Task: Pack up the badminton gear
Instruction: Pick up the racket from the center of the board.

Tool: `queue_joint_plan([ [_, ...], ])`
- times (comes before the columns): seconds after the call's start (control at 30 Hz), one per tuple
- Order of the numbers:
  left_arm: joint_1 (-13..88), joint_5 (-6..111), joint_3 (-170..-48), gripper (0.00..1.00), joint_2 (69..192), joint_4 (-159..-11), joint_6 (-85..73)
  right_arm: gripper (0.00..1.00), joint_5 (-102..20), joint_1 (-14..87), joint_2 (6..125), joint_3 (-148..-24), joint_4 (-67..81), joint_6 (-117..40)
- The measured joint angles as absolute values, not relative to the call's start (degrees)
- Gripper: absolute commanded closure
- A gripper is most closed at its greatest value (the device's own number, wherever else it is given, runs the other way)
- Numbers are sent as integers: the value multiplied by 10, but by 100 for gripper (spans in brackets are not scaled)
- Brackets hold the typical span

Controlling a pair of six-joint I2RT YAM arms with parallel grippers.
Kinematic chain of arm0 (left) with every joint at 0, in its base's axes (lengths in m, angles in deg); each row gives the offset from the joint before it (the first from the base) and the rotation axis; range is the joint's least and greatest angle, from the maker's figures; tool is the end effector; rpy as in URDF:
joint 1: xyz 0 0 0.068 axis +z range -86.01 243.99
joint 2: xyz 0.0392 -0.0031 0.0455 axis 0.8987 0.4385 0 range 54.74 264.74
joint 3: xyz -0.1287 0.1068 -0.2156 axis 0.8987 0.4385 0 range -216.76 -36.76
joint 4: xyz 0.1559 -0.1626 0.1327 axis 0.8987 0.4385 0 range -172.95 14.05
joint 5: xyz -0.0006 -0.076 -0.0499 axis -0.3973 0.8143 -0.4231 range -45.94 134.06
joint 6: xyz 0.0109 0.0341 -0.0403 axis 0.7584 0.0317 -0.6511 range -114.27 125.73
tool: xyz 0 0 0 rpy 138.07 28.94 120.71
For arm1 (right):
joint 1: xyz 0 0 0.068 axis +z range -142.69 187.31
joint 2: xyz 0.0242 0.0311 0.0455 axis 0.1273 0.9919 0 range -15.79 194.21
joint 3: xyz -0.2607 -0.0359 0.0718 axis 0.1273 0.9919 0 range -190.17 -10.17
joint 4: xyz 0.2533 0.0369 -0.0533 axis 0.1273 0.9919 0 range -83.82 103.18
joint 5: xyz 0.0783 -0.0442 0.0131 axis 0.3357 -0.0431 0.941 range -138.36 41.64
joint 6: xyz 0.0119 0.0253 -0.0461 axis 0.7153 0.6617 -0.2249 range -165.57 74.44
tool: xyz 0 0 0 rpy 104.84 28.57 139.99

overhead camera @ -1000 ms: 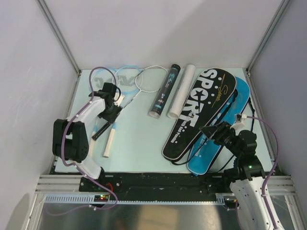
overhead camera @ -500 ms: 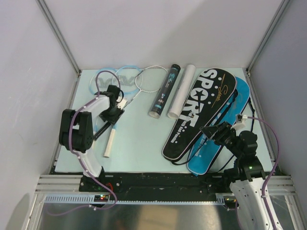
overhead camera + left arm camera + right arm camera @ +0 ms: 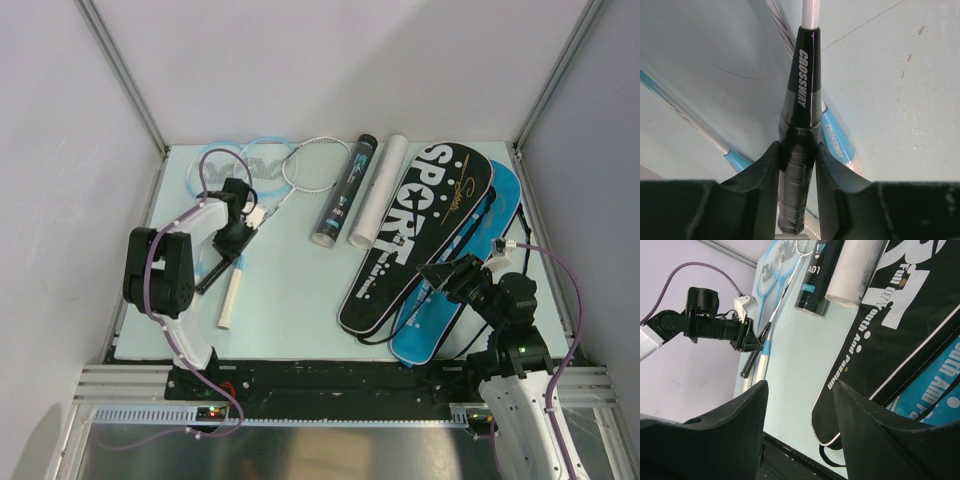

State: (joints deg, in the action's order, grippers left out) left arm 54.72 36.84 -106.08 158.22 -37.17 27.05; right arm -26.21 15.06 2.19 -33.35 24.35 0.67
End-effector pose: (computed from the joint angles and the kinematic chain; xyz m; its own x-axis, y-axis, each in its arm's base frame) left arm 0.3334 -0.0499 0.1747 -0.8550 0.5051 -0.1177 0.4820 0.8577 0.1789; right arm 0.1089 0.0285 0.2529 -0.5069 0.6060 -0.6130 -0.1775 0.6225 0.7622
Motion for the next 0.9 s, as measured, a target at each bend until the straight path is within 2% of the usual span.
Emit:
queue_joint_plan([
  [0.47,538,404,-1085,100,1463,-326,200,40,-264,151,42,-334,247,13],
  [0.9,466,427,-1085,100,1316,-342,94,41,-273,158,67,-335,240,40],
])
